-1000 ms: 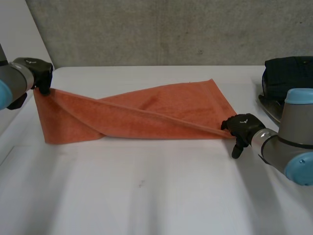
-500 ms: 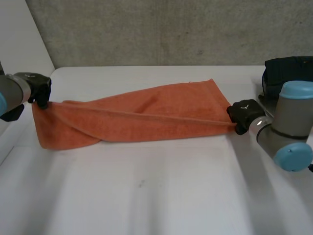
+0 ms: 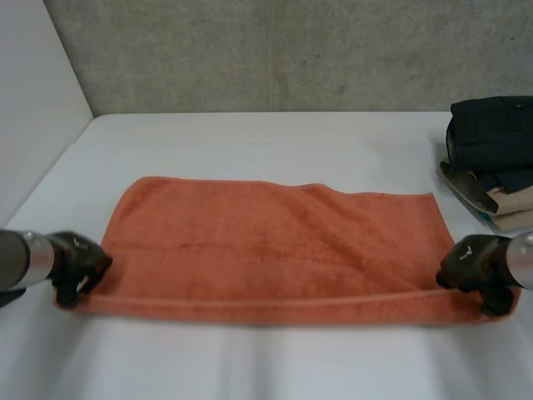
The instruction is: Fold the laundry.
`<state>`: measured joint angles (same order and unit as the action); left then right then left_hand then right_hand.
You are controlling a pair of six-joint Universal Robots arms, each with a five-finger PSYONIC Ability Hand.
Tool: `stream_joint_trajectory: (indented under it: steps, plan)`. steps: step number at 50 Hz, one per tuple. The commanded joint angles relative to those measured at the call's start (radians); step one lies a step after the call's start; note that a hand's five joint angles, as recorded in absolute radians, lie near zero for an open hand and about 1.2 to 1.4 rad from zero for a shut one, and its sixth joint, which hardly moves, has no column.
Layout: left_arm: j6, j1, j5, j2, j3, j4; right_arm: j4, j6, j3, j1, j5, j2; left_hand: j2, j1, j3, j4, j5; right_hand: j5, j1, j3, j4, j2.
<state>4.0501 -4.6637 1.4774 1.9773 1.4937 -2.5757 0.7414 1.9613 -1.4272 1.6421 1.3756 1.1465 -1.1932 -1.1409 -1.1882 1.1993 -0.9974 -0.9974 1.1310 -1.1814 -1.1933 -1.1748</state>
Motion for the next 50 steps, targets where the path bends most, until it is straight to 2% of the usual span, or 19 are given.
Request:
stream_joint_trajectory:
  steps: [1, 5, 10, 20, 25, 26, 27, 28, 29, 32, 35, 43, 50]
  plan:
    - [-0.132, 0.060, 0.050, 0.086, -0.241, -0.090, -0.199, 0.183, 0.111, 0.021, 0.005, -0.102, -0.203, -0.255, -0.208, 0.197, -0.224, -0.224, 0.265, -0.215, -0.203, -0.221]
    - [-0.180, 0.086, 0.066, 0.175, -0.399, -0.119, -0.318, 0.301, 0.169, 0.022, 0.002, -0.132, -0.203, -0.255, -0.208, 0.197, -0.224, -0.224, 0.265, -0.215, -0.203, -0.221]
    - [-0.207, 0.128, 0.116, 0.302, -0.581, -0.159, -0.456, 0.379, 0.235, 0.044, 0.007, -0.192, -0.203, -0.255, -0.208, 0.197, -0.224, -0.224, 0.265, -0.215, -0.203, -0.221]
    - [-0.198, 0.204, 0.234, 0.552, -0.930, -0.264, -0.715, 0.373, 0.408, 0.107, 0.098, -0.378, -0.203, -0.255, -0.208, 0.197, -0.224, -0.224, 0.265, -0.215, -0.203, -0.221]
    - [-0.178, 0.227, 0.235, 0.630, -1.030, -0.304, -0.818, 0.350, 0.479, 0.125, 0.115, -0.464, -0.203, -0.255, -0.208, 0.197, -0.224, -0.198, 0.239, -0.188, -0.176, -0.195]
    - [-0.178, 0.232, 0.231, 0.638, -1.037, -0.308, -0.827, 0.346, 0.488, 0.128, 0.115, -0.479, -0.058, -0.110, -0.063, 0.052, -0.079, 0.212, -0.171, 0.222, 0.234, 0.215]
    - [-0.172, 0.238, 0.225, 0.644, -1.041, -0.311, -0.839, 0.340, 0.498, 0.130, 0.118, -0.493, 0.339, 0.286, 0.334, -0.345, 0.317, 0.618, -0.577, 0.627, 0.639, 0.620]
    - [-0.171, 0.253, 0.218, 0.650, -1.041, -0.319, -0.855, 0.321, 0.511, 0.140, 0.138, -0.516, 1.019, 0.966, 1.014, -1.025, 0.997, 0.997, -0.956, 1.007, 1.019, 1.000]
    - [-0.175, 0.261, 0.212, 0.647, -1.041, -0.322, -0.861, 0.314, 0.518, 0.145, 0.152, -0.524, 1.019, 0.966, 1.014, -1.025, 0.997, 0.997, -0.956, 1.007, 1.019, 1.000]
    - [-0.184, 0.273, 0.199, 0.618, -1.014, -0.345, -0.850, 0.307, 0.508, 0.148, 0.206, -0.512, 1.019, 0.966, 1.014, -1.025, 0.997, 0.997, -0.956, 1.007, 1.019, 1.000]
    - [-0.203, 0.269, 0.196, 0.580, -0.972, -0.357, -0.800, 0.343, 0.466, 0.148, 0.214, -0.466, 1.019, 0.966, 1.014, -1.025, 0.997, 0.997, -0.956, 1.007, 1.019, 1.000]
    - [-0.305, 0.223, 0.187, 0.399, -0.739, -0.394, -0.533, 0.559, 0.227, 0.072, 0.083, -0.194, 1.019, 0.966, 1.014, -1.025, 0.997, 0.997, -0.956, 1.007, 1.019, 1.000]
    - [-0.404, 0.208, 0.138, 0.296, -0.581, -0.422, -0.471, 0.553, 0.088, 0.007, 0.054, -0.113, 1.019, 0.966, 1.014, -1.025, 0.997, 0.997, -0.956, 1.007, 1.019, 1.000]
